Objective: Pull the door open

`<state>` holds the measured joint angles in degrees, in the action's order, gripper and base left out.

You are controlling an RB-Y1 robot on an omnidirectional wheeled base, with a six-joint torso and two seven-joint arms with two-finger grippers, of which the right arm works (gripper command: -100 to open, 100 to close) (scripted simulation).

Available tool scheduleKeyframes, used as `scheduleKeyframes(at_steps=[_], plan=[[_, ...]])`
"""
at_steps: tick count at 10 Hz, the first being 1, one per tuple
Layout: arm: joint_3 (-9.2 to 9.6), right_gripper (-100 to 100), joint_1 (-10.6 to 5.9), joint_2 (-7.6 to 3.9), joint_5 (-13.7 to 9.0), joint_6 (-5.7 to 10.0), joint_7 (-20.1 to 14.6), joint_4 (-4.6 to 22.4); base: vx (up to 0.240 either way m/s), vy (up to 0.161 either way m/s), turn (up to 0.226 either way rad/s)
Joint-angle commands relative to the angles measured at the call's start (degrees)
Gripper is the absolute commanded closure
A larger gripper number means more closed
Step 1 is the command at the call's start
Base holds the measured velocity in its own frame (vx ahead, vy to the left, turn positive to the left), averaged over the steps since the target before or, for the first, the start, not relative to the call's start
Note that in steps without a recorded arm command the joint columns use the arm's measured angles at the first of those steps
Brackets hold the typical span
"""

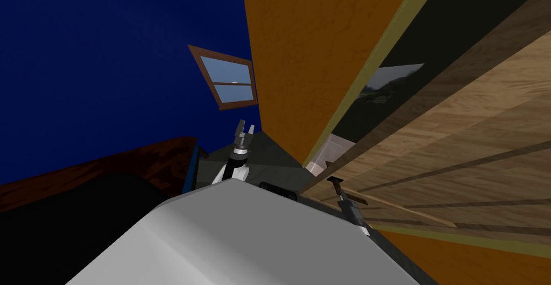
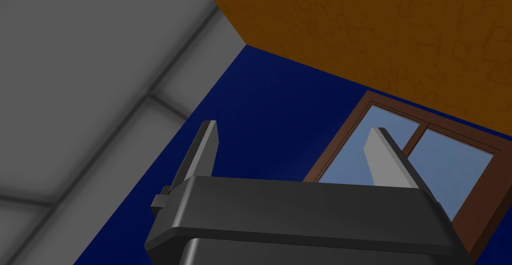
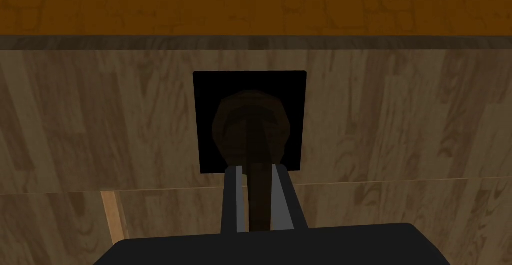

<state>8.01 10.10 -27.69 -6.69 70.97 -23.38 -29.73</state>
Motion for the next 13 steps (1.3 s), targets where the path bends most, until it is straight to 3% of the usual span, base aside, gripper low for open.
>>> scheduleKeyframes(at_steps=[1,4,10,11,13], plan=[[0.95,100,-0.69,1.61,0.55,-1.12,0.77,0.33,0.025,0.024,0.029],[1.18,100,-2.12,2.85,0.61,-3.32,1.94,0.2,0.042,0.037,0.035],[1.18,100,-2.12,2.85,0.61,-3.32,1.94,0.2,0.006,0.006,0.002],[1.3,100,-2.98,3.6,0.64,-4.64,2.66,0.14,0.016,0.011,0.029],[1.3,100,-2.98,3.6,0.64,-4.64,2.66,0.14,0.009,0.034,0.034]])
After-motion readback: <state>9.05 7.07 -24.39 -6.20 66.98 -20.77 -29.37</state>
